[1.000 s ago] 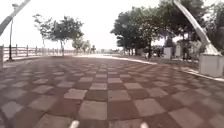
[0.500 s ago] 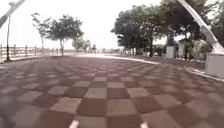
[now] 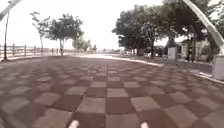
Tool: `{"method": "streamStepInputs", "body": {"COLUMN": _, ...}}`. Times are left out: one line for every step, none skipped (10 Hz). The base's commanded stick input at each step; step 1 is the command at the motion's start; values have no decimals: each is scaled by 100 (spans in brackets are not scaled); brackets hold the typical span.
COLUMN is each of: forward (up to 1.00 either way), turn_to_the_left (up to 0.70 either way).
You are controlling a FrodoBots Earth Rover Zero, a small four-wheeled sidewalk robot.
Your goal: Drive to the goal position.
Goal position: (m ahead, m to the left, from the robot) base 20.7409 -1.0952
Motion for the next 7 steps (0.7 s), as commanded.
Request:
{"method": "streamStepInputs", "body": {"forward": 70, "turn_to_the_left": 0}}
{"method": "streamStepInputs", "body": {"forward": 70, "turn_to_the_left": 0}}
{"method": "streamStepInputs", "body": {"forward": 70, "turn_to_the_left": 0}}
{"method": "streamStepInputs", "body": {"forward": 70, "turn_to_the_left": 0}}
{"method": "streamStepInputs", "body": {"forward": 70, "turn_to_the_left": 0}}
{"method": "streamStepInputs", "body": {"forward": 70, "turn_to_the_left": 0}}
{"method": "streamStepInputs", "body": {"forward": 70, "turn_to_the_left": 0}}
